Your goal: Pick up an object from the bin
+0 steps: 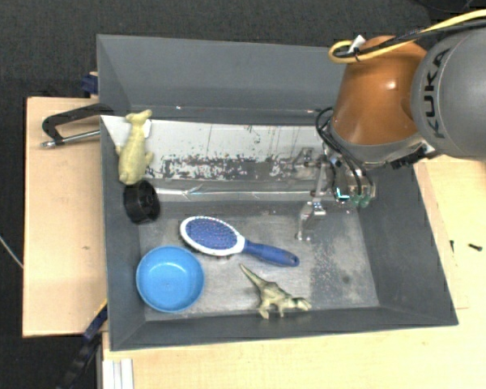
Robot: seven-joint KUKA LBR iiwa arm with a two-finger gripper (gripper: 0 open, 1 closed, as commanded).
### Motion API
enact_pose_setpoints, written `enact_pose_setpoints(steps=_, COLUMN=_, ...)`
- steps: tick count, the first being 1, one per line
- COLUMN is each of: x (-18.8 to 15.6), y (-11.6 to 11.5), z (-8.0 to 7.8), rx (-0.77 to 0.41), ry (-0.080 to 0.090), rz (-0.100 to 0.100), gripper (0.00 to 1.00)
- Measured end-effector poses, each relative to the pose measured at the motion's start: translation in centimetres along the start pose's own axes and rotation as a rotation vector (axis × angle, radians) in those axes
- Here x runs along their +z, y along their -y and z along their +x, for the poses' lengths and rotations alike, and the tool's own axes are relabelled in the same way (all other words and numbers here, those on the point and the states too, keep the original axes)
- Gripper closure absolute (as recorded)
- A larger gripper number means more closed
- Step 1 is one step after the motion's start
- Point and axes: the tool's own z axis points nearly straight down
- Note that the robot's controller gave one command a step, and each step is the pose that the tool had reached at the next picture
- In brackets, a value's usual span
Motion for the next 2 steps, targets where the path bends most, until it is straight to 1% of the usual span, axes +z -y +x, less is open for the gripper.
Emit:
enact_pose_setpoints(steps=1, x=9.38, y=-2.37, z=4.34, rx=-0.083, ry=0.009, rz=0.000, gripper=0.00)
enact_pose_setpoints(steps=2, x=9.02, y=-2.28, z=4.09, rx=-0.082, ry=0.016, rz=0.001, gripper=1.00)
